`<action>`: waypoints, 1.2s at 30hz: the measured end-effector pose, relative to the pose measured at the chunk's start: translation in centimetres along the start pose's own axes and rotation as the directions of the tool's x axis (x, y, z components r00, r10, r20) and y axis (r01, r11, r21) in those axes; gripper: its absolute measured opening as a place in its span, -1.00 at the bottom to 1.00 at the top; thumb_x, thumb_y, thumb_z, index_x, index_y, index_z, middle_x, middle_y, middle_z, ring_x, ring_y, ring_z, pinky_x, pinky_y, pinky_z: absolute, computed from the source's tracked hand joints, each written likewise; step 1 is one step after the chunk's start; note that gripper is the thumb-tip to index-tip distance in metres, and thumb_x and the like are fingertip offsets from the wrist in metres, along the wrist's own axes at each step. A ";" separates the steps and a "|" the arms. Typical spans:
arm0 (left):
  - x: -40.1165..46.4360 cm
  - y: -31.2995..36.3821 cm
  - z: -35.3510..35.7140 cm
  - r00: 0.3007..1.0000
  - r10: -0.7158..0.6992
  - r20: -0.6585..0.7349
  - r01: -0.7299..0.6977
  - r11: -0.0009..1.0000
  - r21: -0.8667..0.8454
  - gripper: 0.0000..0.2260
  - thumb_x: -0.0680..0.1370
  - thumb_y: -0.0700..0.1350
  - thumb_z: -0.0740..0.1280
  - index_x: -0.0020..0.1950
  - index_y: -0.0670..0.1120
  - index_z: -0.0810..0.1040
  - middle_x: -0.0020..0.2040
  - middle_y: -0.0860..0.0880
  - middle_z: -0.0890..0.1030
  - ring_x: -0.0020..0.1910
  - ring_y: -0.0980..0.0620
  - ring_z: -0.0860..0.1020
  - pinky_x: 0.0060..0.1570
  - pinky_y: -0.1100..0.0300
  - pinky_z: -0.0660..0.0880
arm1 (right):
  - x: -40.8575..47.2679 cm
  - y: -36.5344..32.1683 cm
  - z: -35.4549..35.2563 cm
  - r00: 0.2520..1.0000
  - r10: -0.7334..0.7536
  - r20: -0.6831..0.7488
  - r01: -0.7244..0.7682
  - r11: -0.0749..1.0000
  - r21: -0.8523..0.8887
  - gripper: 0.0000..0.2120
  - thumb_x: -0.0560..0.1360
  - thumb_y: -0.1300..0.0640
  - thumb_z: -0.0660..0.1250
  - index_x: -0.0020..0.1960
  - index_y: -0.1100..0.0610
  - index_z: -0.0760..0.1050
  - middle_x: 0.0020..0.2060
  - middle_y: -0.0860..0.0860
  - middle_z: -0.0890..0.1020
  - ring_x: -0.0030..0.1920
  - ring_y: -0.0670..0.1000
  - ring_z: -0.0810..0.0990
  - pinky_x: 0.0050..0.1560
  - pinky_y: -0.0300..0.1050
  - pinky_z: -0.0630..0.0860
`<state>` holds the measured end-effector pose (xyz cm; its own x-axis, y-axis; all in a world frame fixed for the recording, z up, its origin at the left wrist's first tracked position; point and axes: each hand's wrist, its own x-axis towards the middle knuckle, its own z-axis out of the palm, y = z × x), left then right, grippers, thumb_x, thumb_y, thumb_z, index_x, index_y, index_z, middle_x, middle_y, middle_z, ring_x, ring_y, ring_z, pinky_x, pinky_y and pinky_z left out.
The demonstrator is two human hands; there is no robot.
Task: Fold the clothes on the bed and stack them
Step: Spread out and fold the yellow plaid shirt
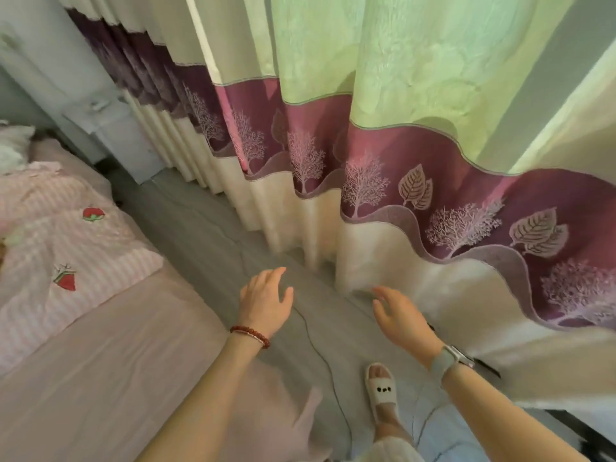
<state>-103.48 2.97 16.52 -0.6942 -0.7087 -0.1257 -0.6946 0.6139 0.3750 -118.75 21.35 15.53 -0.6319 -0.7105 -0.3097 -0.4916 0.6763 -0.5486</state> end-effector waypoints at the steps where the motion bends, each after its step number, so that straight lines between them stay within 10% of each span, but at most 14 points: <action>1: 1.8 0.1 -0.5 0.999 -0.037 -0.034 0.037 0.999 0.003 -0.59 0.59 0.00 0.18 0.42 -0.04 0.31 0.36 -0.04 0.40 0.34 -0.05 0.34 0.25 0.10 0.25 | 2.5 -0.4 -0.9 0.999 -0.050 0.014 0.051 0.998 -0.026 -0.63 0.58 0.12 0.13 0.38 0.14 0.34 0.28 0.12 0.48 0.30 0.14 0.41 0.28 0.02 0.34; 9: 10.5 0.1 -5.3 0.922 -0.312 -0.231 0.314 0.949 -0.029 -0.60 0.58 -0.01 0.19 0.41 -0.06 0.33 0.35 -0.05 0.42 0.31 -0.05 0.38 0.26 0.07 0.32 | 18.4 -8.7 -5.8 0.886 -0.426 0.185 0.456 0.874 -0.170 -0.63 0.59 0.12 0.08 0.38 0.08 0.32 0.25 0.07 0.49 0.25 0.12 0.41 0.21 0.00 0.36; 18: 10.8 -11.8 -10.9 0.686 -0.638 -0.351 0.673 0.739 -0.027 -0.62 0.57 -0.04 0.16 0.39 -0.01 0.34 0.32 -0.01 0.45 0.27 -0.04 0.41 0.21 0.06 0.35 | 28.0 -25.2 0.5 0.571 -0.698 0.431 0.807 0.575 -0.138 -0.64 0.60 0.10 0.04 0.39 0.04 0.29 0.24 0.01 0.46 0.29 0.08 0.37 0.22 -0.07 0.30; 29: 10.4 -34.9 -20.9 0.263 -0.878 -0.399 0.879 0.389 -0.276 -0.61 0.59 0.02 0.16 0.42 0.00 0.32 0.40 -0.01 0.36 0.36 -0.02 0.34 0.27 0.07 0.32 | 34.3 -53.9 17.4 0.178 -0.760 0.625 0.956 0.284 0.074 -0.60 0.61 0.08 0.06 0.43 0.03 0.25 0.36 -0.02 0.38 0.36 0.05 0.33 0.33 -0.08 0.29; 36: 10.0 -46.6 -24.3 0.115 -0.952 -0.283 0.901 0.220 -0.375 -0.59 0.59 0.04 0.15 0.43 -0.02 0.28 0.41 -0.02 0.33 0.37 -0.03 0.31 0.29 0.06 0.34 | 36.4 -65.3 27.2 -0.021 -0.676 0.737 0.975 0.148 0.163 -0.60 0.62 0.06 0.04 0.45 0.01 0.18 0.38 -0.07 0.34 0.37 -0.03 0.30 0.31 -0.12 0.31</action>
<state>-73.48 -41.15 20.08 0.6350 -0.7645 -0.1112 -0.7076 -0.6333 0.3135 -93.34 -54.00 18.94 0.7868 -0.5854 -0.1953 -0.5913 -0.6245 -0.5102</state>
